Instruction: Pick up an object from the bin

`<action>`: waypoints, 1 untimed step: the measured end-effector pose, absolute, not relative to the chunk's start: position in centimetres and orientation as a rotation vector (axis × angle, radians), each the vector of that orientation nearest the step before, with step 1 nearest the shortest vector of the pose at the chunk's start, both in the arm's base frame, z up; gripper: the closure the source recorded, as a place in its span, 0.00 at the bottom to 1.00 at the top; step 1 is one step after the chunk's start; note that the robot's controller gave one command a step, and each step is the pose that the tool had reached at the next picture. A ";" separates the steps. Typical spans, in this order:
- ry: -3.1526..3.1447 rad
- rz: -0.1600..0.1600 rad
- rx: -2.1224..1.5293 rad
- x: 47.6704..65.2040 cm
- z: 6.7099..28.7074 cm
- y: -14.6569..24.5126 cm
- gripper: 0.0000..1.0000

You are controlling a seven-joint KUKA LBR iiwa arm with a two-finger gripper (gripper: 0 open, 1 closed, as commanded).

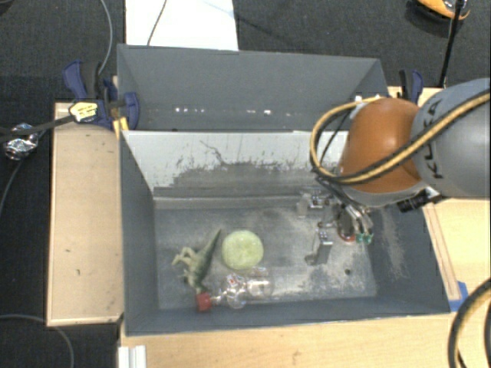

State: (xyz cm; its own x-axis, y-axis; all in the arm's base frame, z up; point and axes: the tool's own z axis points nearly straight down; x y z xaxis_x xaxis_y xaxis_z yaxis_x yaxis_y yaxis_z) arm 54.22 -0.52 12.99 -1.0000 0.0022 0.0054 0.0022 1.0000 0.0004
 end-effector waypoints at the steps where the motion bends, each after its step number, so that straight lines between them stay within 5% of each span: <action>1: -3.144 -0.001 -0.003 54.4 13.4 -0.5 0.00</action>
Offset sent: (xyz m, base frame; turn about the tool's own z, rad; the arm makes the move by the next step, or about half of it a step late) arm -0.0003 0.0762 -0.0599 -0.1304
